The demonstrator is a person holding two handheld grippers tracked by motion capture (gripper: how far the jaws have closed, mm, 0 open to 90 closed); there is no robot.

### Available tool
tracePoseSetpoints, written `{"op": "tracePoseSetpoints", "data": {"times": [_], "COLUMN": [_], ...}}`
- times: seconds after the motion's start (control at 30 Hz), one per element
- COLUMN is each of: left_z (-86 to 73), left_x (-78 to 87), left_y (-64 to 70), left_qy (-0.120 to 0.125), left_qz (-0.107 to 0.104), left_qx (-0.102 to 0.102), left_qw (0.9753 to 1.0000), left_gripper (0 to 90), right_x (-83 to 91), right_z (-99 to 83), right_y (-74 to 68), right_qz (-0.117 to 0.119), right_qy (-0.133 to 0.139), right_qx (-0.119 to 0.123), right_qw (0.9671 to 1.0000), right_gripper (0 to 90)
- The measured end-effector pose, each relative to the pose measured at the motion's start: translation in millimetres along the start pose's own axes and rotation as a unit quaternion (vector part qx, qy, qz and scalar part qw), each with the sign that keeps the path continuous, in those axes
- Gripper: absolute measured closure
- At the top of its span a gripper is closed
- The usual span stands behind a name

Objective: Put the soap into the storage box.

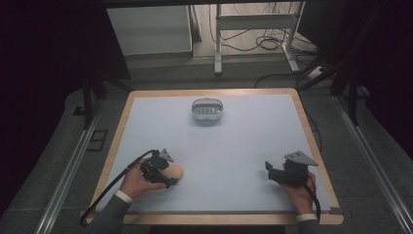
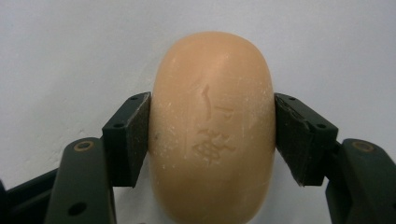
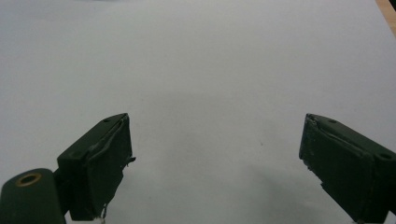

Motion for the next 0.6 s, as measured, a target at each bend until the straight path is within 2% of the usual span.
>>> {"op": "tracePoseSetpoints", "data": {"times": [0.6], "left_z": [12.7], "left_x": [18.5], "left_y": [-7.3], "left_qy": [0.027], "left_qz": [-0.001], "left_qx": [0.001], "left_qw": [0.9996], "left_gripper": [32.9], "right_x": [0.3], "right_z": [0.1], "right_y": [0.4], "right_qz": [-0.002], "right_qy": [0.002], "right_qx": [0.000], "right_qw": [1.0000], "right_gripper": [9.7]}}
Point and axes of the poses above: each handheld gripper's, and its own axes: x roughly backward along the jaws, z roughly out of its top, y roughly to its right, the point moved 8 cm from there along -x, roughly forward along the jaws, and after that the axes turned 14 degrees about -z, right-handed, at the moved point
